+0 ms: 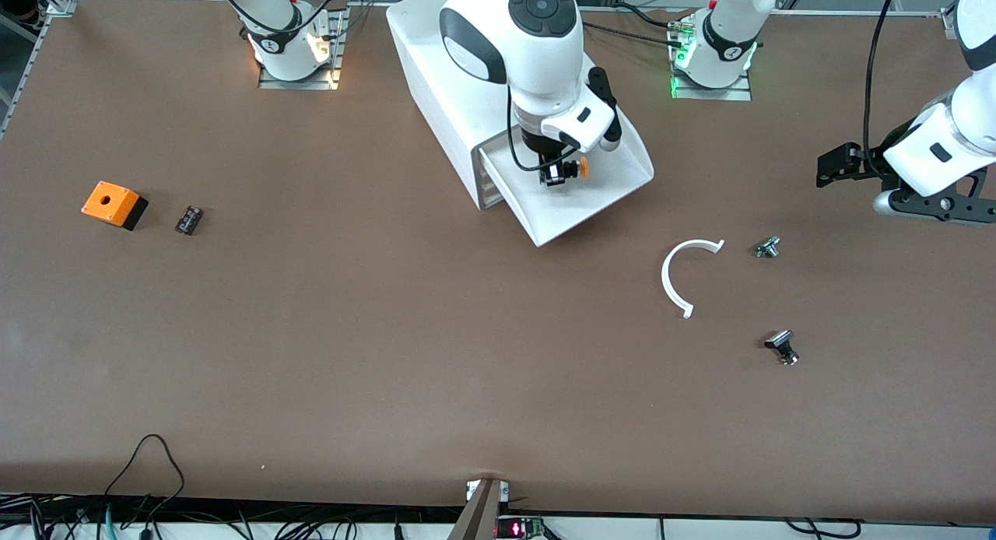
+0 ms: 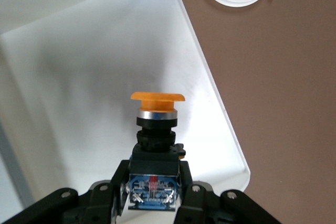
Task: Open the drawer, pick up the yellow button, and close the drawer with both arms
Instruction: 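Lift the yellow button out of the drawer with the right gripper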
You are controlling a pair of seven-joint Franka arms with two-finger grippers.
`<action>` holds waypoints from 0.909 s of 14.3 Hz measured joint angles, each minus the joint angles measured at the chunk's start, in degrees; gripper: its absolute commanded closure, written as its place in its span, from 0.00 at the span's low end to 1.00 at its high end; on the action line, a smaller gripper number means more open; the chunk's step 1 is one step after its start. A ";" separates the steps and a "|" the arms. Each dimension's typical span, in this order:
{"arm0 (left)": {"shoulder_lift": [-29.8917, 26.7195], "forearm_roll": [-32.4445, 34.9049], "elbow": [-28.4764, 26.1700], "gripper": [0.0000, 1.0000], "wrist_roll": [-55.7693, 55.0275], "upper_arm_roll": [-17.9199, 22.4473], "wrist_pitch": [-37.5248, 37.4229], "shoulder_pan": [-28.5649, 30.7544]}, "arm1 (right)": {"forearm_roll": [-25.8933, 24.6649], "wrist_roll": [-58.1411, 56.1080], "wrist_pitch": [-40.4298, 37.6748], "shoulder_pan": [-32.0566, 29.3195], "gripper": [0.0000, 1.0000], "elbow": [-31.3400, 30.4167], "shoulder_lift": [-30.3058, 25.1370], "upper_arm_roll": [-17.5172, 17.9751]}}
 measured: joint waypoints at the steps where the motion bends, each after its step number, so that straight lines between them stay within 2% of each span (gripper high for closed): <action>1: 0.00 0.00 0.00 0.00 0.00 0.00 0.00 0.00 | 0.00 0.05 -1.04 0.00 0.67 0.03 -0.57 -0.40; 6: 0.00 0.00 0.00 0.00 0.02 0.00 0.00 0.01 | -0.01 0.03 -6.25 -0.66 0.67 -0.57 -4.06 -2.91; 13: 0.16 0.00 0.00 0.00 0.02 0.00 0.00 0.02 | -0.08 -2.06 -3.98 -2.76 0.67 -8.87 -8.27 -3.01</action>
